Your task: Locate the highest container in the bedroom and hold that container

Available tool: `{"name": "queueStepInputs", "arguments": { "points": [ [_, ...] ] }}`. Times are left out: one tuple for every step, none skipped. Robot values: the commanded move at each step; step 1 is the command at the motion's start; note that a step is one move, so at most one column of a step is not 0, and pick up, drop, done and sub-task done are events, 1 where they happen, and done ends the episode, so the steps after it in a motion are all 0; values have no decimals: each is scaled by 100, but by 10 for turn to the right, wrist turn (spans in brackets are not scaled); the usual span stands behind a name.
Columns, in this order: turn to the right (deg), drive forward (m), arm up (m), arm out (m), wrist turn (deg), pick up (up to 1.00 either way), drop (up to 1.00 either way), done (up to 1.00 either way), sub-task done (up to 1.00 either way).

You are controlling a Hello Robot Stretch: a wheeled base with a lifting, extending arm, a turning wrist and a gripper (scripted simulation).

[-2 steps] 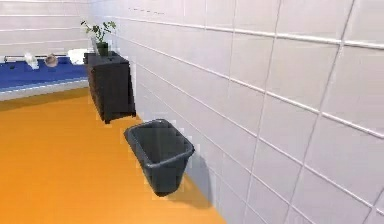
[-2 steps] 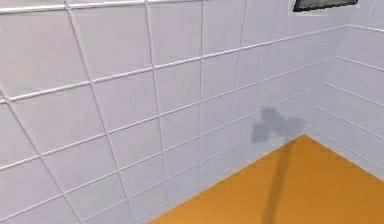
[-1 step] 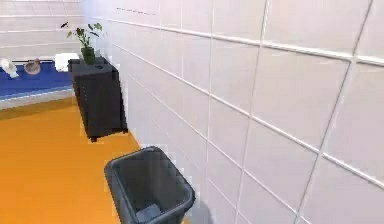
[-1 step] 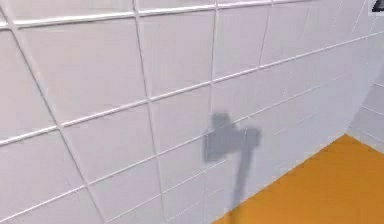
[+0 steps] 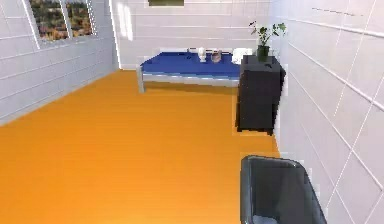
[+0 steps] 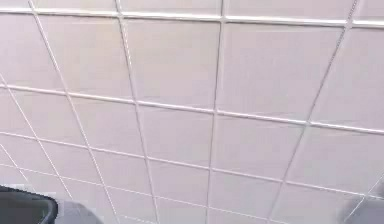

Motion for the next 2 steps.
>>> {"name": "queueStepInputs", "arguments": {
  "points": [
    [-390,0,0,0,0,0,0,0,0],
    [0,60,0,0,0,0,0,0,0]
  ]
}}
